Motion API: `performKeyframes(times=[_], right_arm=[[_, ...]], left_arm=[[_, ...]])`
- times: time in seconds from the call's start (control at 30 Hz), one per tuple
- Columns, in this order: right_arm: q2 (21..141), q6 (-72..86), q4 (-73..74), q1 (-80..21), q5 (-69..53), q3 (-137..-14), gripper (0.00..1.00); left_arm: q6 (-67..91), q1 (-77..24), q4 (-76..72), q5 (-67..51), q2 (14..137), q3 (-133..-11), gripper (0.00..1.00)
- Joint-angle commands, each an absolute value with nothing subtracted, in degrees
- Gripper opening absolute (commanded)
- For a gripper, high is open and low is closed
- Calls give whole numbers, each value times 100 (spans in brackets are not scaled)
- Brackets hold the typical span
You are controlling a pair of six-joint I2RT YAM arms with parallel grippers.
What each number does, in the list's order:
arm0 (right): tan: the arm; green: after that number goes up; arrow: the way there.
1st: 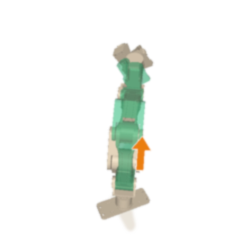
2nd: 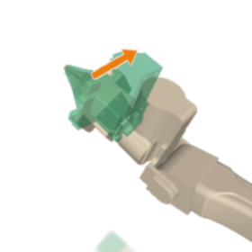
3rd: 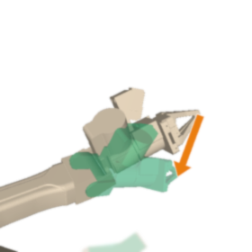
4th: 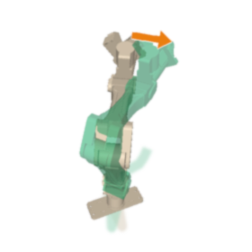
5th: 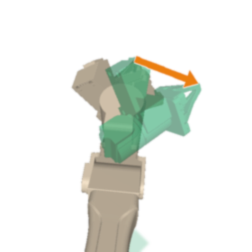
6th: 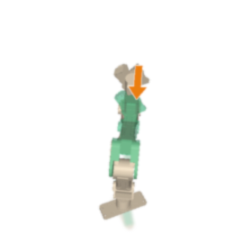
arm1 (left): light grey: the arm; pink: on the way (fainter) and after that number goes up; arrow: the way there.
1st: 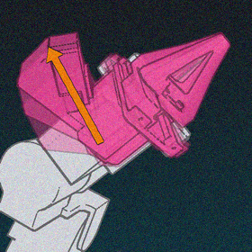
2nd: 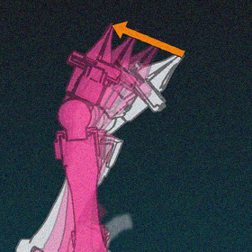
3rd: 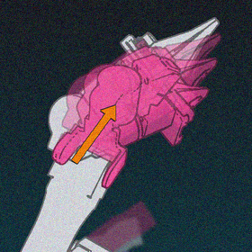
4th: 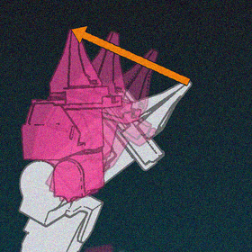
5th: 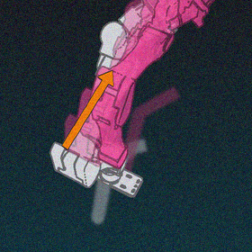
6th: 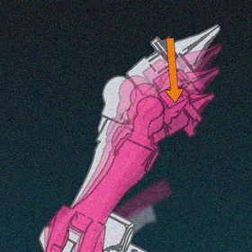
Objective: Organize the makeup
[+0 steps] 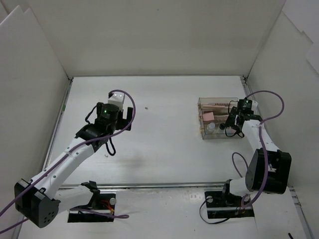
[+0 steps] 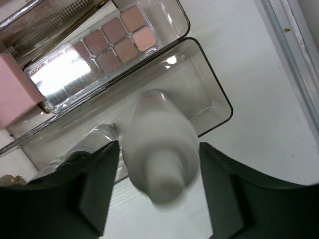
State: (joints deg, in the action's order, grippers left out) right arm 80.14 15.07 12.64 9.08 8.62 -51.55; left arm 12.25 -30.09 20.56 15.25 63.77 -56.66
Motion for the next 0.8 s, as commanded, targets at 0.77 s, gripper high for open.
performKeyframes(times=[0.77], right_arm=[[5266, 967, 2136, 422, 985, -6504, 98]], left_arm=[[1433, -2690, 2364, 1634, 6197, -6416, 99]])
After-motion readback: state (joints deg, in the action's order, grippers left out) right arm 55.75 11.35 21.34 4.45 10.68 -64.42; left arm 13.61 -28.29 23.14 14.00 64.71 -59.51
